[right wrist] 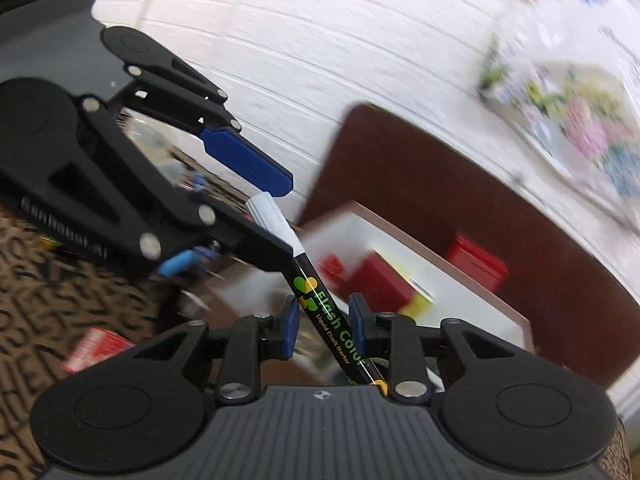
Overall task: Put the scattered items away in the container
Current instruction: 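Carry the marker with the right gripper into the cardboard box and release, then move the right gripper to the red-and-blue playing card box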
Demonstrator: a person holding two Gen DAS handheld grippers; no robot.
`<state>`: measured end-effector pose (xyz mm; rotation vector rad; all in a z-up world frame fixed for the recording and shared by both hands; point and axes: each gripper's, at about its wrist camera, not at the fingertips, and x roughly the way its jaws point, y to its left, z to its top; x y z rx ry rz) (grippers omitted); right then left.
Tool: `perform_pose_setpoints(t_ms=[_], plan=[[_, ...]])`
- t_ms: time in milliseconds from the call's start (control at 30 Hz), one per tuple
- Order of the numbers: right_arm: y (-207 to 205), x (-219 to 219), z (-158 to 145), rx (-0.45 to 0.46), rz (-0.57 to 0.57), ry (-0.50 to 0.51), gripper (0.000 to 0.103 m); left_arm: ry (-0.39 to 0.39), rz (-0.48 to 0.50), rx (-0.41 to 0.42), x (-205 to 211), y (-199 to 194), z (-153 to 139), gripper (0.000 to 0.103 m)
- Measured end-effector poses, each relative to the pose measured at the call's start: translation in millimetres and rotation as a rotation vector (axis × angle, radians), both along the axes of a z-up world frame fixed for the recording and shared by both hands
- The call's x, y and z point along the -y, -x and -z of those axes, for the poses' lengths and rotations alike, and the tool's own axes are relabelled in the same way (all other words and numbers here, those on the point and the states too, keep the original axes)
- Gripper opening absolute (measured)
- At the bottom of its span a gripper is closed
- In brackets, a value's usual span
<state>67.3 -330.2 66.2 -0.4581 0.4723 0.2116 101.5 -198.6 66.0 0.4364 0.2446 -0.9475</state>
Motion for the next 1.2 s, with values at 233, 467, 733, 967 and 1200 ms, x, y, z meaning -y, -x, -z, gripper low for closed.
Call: perform_pose_setpoints(t_ms=[233, 467, 733, 967, 1200], plan=[[-28, 15, 27, -0.084, 0.053, -0.002, 0.026, -0.032, -0.029, -0.056, 24, -17, 19, 0.046], [-20, 19, 21, -0.075, 0.087, -0.041, 0.053, -0.021, -0.069, -0.084, 13, -13, 16, 0.073], [18, 12, 7, -0.009, 0.020, -0.117, 0.066, 0.015, -0.116, -0.051, -38, 20, 7, 0.084], [67, -21, 45, -0.069, -0.109, -0.189, 0.066, -0.032, -0.203, -0.084, -90, 63, 42, 0.085], [59, -38, 90, -0.163, -0.120, -0.216, 0.066, -0.116, -0.257, -0.179, -99, 85, 90, 0.085]])
